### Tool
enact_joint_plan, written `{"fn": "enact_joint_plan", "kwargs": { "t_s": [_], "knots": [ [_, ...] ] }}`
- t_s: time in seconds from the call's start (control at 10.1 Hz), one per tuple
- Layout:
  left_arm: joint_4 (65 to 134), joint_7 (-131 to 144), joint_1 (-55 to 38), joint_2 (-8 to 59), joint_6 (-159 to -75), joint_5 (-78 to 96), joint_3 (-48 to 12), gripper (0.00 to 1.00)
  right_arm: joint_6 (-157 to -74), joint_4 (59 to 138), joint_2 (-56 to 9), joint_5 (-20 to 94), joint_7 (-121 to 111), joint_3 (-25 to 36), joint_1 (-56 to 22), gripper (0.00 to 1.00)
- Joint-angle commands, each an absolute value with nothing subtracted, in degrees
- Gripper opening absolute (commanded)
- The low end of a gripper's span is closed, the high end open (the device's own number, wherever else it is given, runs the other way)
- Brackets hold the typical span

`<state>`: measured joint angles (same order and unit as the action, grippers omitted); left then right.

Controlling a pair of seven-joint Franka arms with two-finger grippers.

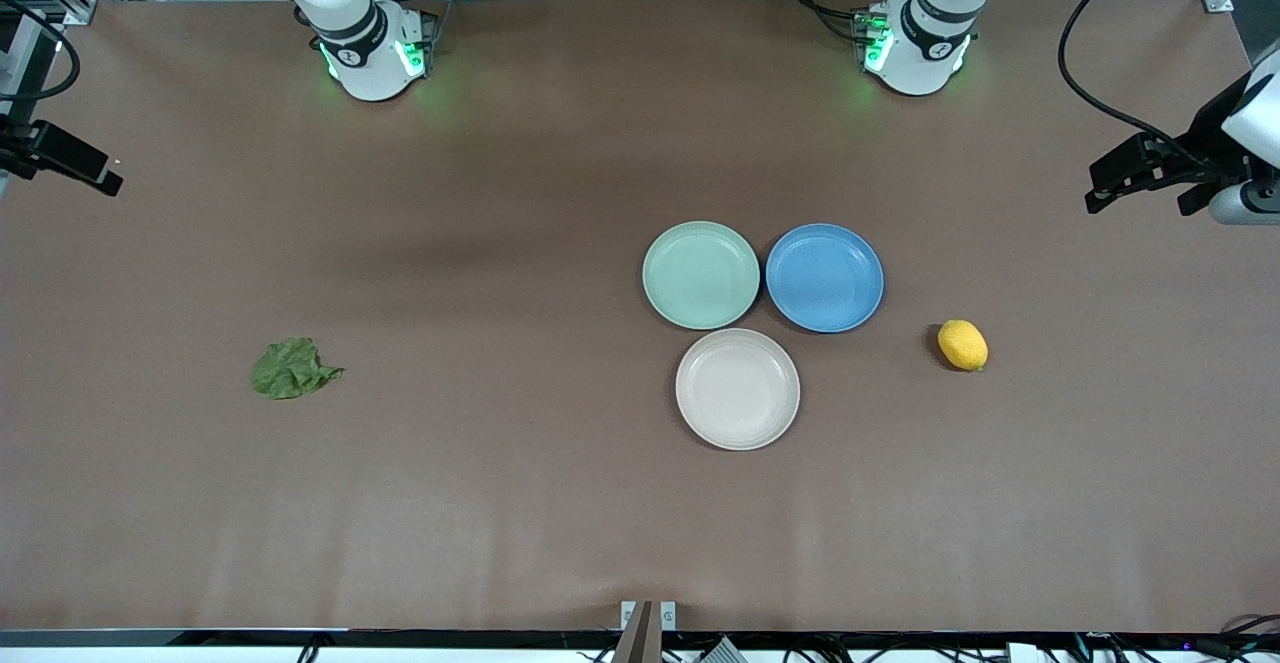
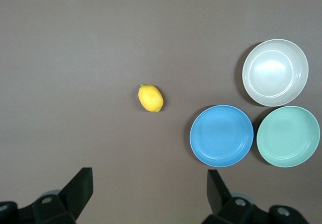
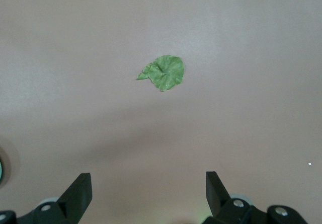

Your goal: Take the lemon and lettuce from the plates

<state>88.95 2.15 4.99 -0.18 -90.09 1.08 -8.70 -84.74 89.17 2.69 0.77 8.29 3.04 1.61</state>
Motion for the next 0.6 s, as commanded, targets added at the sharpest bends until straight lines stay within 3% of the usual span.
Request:
{"fn": "enact_joint_plan", "kwargs": {
  "t_s": [0.0, 0.5],
  "knots": [
    [88.0, 0.8, 5.2, 0.1, -89.0, -0.2, -9.0, 1.0, -85.6, 90.3, 4.0, 1.4, 8.1, 3.1, 2.1, 1.0],
    [87.6, 1.7, 5.3, 0.1, -89.0, -0.1, -8.8, 1.0, -85.1, 90.3, 4.0, 1.4, 8.3, 3.1, 2.1, 1.0]
  ]
}}
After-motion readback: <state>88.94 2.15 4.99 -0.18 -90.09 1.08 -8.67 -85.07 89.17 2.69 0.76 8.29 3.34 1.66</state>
